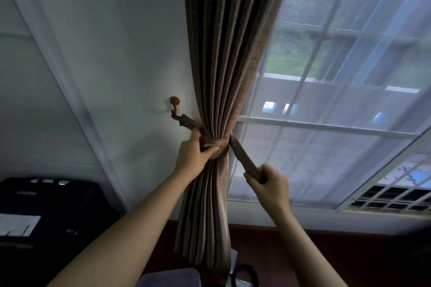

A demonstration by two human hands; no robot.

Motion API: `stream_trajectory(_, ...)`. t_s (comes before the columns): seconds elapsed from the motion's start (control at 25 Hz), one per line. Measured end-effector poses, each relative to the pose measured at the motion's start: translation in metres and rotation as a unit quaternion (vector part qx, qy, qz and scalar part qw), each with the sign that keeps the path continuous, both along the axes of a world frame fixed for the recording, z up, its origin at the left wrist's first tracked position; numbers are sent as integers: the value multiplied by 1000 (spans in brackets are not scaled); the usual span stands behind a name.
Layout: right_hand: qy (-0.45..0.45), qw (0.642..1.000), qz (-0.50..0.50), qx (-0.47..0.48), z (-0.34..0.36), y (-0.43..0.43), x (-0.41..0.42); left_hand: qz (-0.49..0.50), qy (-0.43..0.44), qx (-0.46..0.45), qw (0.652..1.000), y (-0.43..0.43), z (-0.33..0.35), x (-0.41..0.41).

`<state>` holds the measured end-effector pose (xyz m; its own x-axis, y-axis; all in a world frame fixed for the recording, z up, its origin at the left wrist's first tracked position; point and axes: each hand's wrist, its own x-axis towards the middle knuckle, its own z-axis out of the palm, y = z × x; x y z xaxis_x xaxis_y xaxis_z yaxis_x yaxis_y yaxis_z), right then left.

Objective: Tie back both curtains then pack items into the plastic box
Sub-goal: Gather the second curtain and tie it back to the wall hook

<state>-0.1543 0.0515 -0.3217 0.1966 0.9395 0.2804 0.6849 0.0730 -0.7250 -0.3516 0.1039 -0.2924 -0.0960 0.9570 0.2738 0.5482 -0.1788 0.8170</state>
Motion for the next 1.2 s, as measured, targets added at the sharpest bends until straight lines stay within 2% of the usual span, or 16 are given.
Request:
stream_trajectory(0.08, 33, 999, 4, 23, 4, -18, -9, 52, 9, 33, 998, -3, 3, 7)
stream_trajectory(0.16, 52, 997, 32, 49, 11, -26, -22, 46, 23, 41, 998, -8, 4, 8)
stream_trajectory(0.2, 30, 996, 54, 60, 15, -27, -28, 26, 14, 30, 999, -9, 4, 6)
stream_trajectory(0.32, -29, 990, 119, 65, 18, -29, -44, -64, -38, -93, 993, -11, 18, -6)
stream_trajectory(0.36, -27, 989, 128, 61, 16, -30, -48, -94, -26, -133, 986, -11, 24, -7)
stream_trajectory(0.44, -21, 987, 145, 68, 13, -33, -56, -138, 50, -156, 977, -7, 29, -6)
stream_trajectory(0.56, -45, 961, 272, -7, 10, -39, -60, -165, 130, -163, 964, 1, 31, -5)
stream_trajectory(0.64, 10, 928, 359, -99, 6, -40, -51, -172, 128, -181, 960, 3, 34, -12)
stream_trajectory(0.68, 69, 934, 336, -98, 4, -38, -47, -177, 117, -187, 959, 4, 35, -18)
stream_trajectory(0.76, 170, 970, 175, -18, 0, -18, -37, -206, 97, -201, 953, 2, 33, -28)
stream_trajectory(0.8, 190, 976, 106, -2, 3, -4, -35, -220, 89, -209, 949, 1, 31, -33)
stream_trajectory(0.84, 193, 977, 86, -7, 10, 12, -35, -230, 85, -212, 946, 1, 29, -36)
stream_trajectory(0.96, 155, 967, 192, -58, 32, 60, -43, -247, 92, -193, 945, 5, 25, -43)
stream_trajectory(1.08, 118, 958, 251, -73, 36, 84, -48, -287, 185, -142, 929, 11, 26, -49)
stream_trajectory(1.2, 157, 943, 280, -84, 26, 91, -39, -293, 240, -87, 921, 14, 26, -50)
